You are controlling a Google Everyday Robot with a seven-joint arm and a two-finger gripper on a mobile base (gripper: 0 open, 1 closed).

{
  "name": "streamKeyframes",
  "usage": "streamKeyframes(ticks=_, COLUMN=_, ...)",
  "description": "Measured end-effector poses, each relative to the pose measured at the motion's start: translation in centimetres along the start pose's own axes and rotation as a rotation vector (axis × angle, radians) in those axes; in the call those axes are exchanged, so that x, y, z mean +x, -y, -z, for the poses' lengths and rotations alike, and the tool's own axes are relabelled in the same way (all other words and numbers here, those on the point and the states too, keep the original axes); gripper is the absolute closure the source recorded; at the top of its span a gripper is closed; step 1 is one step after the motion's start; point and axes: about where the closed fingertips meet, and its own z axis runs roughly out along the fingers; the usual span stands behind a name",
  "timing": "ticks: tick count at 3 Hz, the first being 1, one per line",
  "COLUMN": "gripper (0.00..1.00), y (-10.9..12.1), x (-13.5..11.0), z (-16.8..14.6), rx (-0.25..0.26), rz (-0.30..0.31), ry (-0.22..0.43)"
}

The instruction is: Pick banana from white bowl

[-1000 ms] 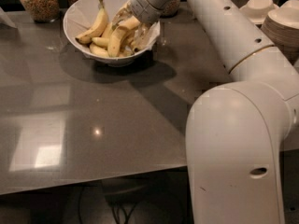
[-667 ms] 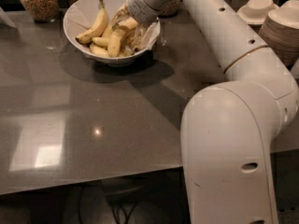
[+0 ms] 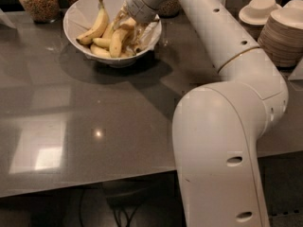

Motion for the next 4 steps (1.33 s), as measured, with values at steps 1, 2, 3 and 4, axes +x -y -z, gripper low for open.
streamKeyframes(ticks=1, gripper=0.84, y=0.2, x=0.2, z=0.2, rx=-0.006, rz=-0.001, ry=-0.009)
streamKeyframes(ticks=2, gripper=1.00, y=0.2, x=0.5, z=1.2, rx=-0.028, rz=-0.010, ry=-0.034)
streamKeyframes(ticks=3, gripper=1.00, y=0.0, x=0.6, z=3.1, rx=-0.067, rz=-0.030, ry=-0.070)
streamKeyframes(ticks=4, gripper=1.00, y=-0.2, x=0.5, z=4.7, rx=-0.095, rz=-0.045, ry=-0.096)
